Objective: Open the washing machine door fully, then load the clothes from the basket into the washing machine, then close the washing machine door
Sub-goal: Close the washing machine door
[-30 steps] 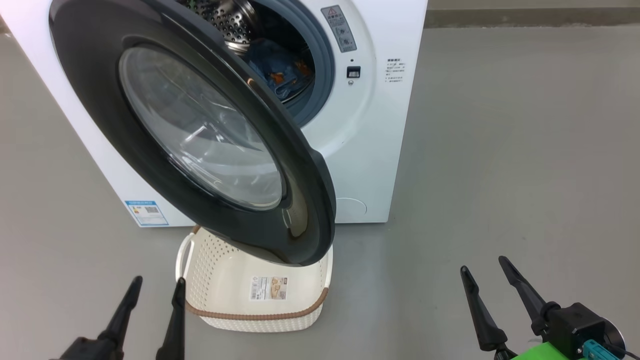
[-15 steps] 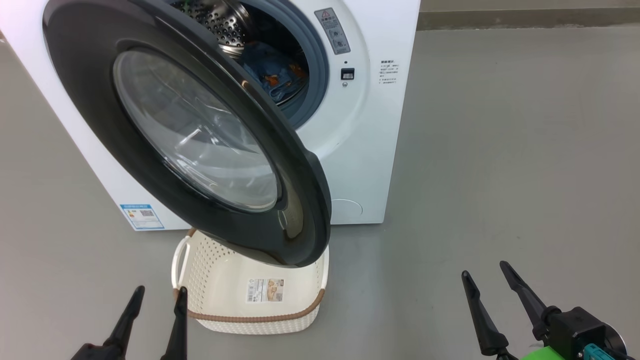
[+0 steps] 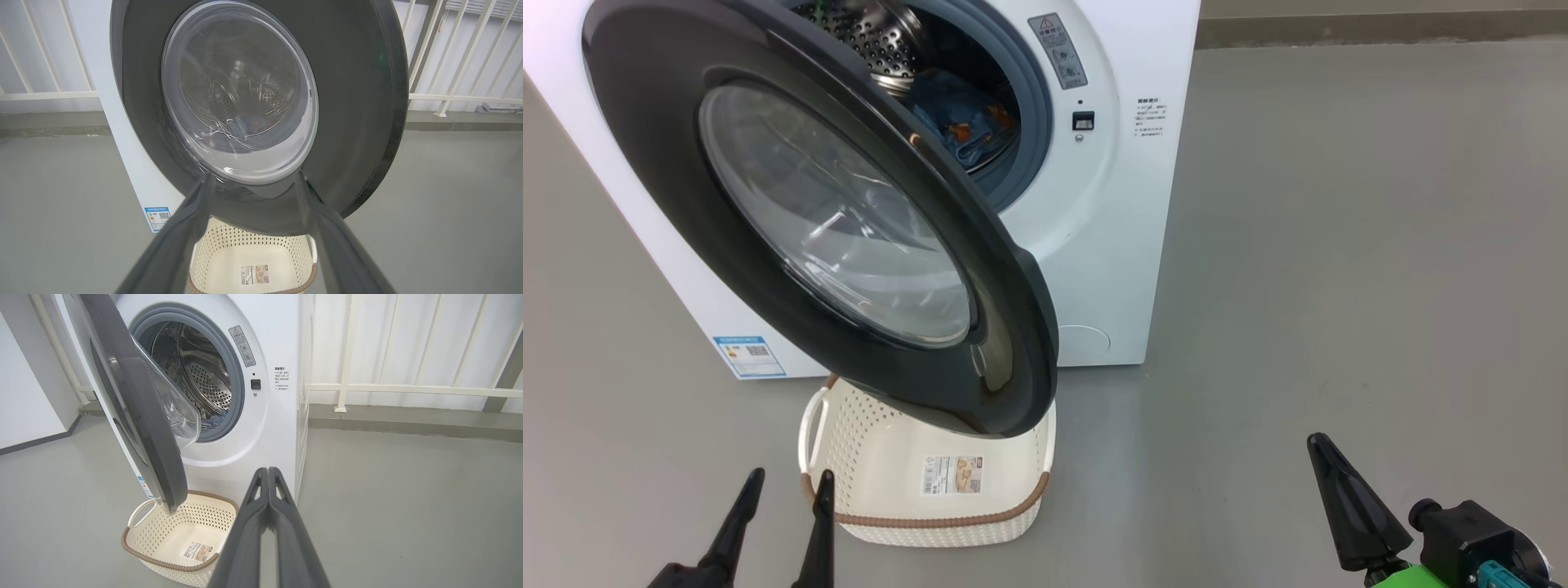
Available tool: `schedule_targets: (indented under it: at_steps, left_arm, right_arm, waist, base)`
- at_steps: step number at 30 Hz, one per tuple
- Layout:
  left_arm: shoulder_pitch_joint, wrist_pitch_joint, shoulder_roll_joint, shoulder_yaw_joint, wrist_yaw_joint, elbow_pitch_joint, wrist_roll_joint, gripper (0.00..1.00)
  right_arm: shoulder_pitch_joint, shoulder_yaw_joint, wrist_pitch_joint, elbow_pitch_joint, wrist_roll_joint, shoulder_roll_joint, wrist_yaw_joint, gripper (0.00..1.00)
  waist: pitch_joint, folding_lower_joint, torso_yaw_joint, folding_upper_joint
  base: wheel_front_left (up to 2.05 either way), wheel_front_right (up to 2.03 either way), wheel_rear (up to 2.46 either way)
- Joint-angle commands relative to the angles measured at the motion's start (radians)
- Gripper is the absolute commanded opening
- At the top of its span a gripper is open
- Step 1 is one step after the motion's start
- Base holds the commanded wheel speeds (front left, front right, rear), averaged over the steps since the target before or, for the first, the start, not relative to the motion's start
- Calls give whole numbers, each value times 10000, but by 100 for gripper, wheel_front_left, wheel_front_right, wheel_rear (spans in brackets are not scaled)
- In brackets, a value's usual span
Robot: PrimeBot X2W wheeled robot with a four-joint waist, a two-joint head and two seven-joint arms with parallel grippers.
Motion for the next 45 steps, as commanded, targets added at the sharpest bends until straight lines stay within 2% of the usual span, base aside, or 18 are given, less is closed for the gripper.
schedule_targets:
  at_steps: [1,9,16,25,32,38,42,45]
  left_arm:
    - [-470,-118,89,306,95,-189,55,100]
    - [-644,-215,42,173,106,-139,60,100]
    - [-790,-330,-40,2,87,-22,56,100]
    - [-899,-475,-101,-162,137,133,86,100]
    - [-942,-517,-81,-217,204,75,142,100]
    - [-1021,-514,-18,-289,204,-45,181,100]
    - [-1104,-496,-22,-333,275,-163,237,100]
    - [-1165,-524,-49,-394,304,-242,269,100]
  right_arm:
    - [-228,219,-17,-285,40,-49,16,0]
    - [-485,270,72,-158,-21,-49,16,0]
    - [-1335,126,-27,546,-173,-49,16,0]
    - [-3570,-518,-411,2005,-277,-362,16,0]
    - [-5410,-350,-520,1500,-204,-464,16,0]
    - [-6712,666,-68,-60,168,-325,16,0]
    - [-7159,1857,461,-1055,542,-230,16,0]
    - [-7215,2855,855,-1244,801,-179,16,0]
  waist:
    - [16,0,15,-1]
    - [156,0,178,-1]
    - [234,0,622,-1]
    - [198,0,1320,-1]
    - [231,0,1438,-1]
    - [282,0,1548,-1]
    - [415,0,1635,-1]
    - [503,0,1711,-1]
  base:
    - [0,0,0]
    - [0,0,0]
    - [0,0,0]
    - [0,0,0]
    - [0,0,0]
    - [0,0,0]
    - [0,0,0]
    - [0,0,0]
